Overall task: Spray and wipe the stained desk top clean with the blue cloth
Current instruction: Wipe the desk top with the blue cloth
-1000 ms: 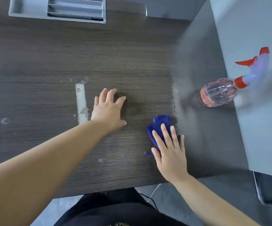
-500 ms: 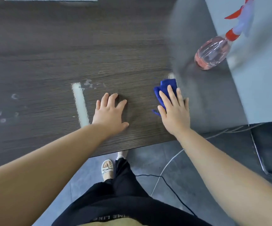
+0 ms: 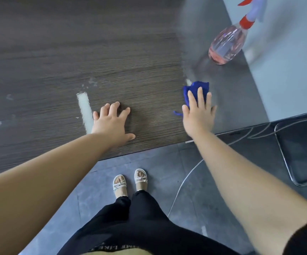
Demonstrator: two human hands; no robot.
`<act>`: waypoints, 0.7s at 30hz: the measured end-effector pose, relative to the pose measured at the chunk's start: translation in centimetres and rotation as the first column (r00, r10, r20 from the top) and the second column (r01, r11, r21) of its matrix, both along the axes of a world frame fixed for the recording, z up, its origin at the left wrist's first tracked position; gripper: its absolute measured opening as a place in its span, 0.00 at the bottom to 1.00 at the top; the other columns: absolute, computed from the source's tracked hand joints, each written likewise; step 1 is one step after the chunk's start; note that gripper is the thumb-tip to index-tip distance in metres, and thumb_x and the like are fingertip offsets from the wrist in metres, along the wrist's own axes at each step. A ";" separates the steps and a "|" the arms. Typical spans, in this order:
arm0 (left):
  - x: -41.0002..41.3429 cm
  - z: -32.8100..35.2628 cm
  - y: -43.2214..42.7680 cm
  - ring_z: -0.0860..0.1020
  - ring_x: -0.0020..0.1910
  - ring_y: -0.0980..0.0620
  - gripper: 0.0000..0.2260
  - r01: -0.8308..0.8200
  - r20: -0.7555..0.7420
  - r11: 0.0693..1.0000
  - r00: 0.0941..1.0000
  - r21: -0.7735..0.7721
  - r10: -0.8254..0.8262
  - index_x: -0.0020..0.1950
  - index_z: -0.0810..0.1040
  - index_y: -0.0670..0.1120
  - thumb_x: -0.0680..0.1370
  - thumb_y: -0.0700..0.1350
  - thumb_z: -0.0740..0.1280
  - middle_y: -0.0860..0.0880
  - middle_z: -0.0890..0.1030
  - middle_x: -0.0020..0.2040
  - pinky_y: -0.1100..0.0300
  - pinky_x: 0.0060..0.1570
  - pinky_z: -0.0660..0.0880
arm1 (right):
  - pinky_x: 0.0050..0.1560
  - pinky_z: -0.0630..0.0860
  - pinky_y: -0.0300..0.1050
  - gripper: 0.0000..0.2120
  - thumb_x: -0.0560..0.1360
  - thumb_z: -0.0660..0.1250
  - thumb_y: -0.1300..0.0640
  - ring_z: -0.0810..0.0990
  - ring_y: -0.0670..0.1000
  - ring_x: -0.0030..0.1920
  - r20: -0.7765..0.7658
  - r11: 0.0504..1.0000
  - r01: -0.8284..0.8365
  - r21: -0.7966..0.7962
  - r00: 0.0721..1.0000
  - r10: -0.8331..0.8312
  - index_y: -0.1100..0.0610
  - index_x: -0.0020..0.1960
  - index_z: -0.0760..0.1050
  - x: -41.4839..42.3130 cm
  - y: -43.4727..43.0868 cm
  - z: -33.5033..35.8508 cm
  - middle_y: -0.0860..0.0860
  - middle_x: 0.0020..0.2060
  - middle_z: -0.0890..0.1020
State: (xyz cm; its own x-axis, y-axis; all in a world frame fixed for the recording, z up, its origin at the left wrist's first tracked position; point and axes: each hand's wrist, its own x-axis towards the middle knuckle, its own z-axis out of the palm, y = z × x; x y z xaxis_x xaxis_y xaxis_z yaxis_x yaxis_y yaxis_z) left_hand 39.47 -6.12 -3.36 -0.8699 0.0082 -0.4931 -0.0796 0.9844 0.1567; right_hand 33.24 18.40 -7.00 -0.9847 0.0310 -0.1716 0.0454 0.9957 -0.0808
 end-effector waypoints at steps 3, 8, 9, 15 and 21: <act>-0.2 0.2 0.2 0.50 0.74 0.41 0.39 -0.024 -0.015 1.000 1.000 0.013 0.024 0.76 0.54 0.54 0.70 0.62 0.69 0.46 0.51 0.76 0.41 0.72 0.51 | 0.68 0.57 0.67 0.25 0.78 0.51 0.46 0.56 0.61 0.74 -0.080 0.972 -0.226 -0.060 0.972 0.221 0.49 0.73 0.63 4.8 -5.2 -0.5 0.53 0.75 0.61; 0.1 0.6 -0.4 0.55 0.72 0.42 0.34 -0.097 -0.063 0.987 0.992 0.128 0.106 0.74 0.61 0.52 0.72 0.56 0.70 0.47 0.57 0.75 0.48 0.71 0.56 | 0.66 0.60 0.68 0.23 0.78 0.51 0.46 0.59 0.57 0.74 -0.029 0.702 -0.712 -0.029 0.702 0.711 0.47 0.72 0.65 4.7 -2.4 -0.3 0.49 0.74 0.62; 0.1 0.7 -0.7 0.56 0.72 0.43 0.31 -0.137 -0.078 0.975 0.985 0.176 0.152 0.73 0.63 0.51 0.73 0.54 0.69 0.47 0.59 0.74 0.48 0.70 0.59 | 0.67 0.60 0.69 0.24 0.78 0.49 0.46 0.58 0.57 0.75 -0.039 0.752 -0.659 -0.013 0.752 0.658 0.47 0.73 0.64 3.7 -0.8 -0.4 0.49 0.75 0.62; 2.7 1.0 -3.2 0.55 0.71 0.44 0.23 -0.401 -0.166 0.901 0.889 0.167 0.427 0.70 0.68 0.50 0.75 0.44 0.64 0.48 0.63 0.71 0.45 0.64 0.66 | 0.72 0.48 0.65 0.26 0.81 0.52 0.45 0.45 0.60 0.76 -0.005 0.994 -0.104 -0.022 0.995 0.104 0.50 0.77 0.54 3.2 -2.9 -0.1 0.53 0.77 0.49; 6.5 0.4 -6.0 0.54 0.71 0.42 0.25 -0.589 -0.156 0.808 0.796 0.021 0.585 0.73 0.63 0.49 0.76 0.44 0.63 0.45 0.59 0.73 0.44 0.68 0.60 | 0.71 0.52 0.68 0.25 0.79 0.52 0.45 0.51 0.59 0.76 -0.030 0.635 -0.766 -0.102 0.640 0.768 0.47 0.75 0.60 9.9 -13.7 -0.5 0.52 0.76 0.56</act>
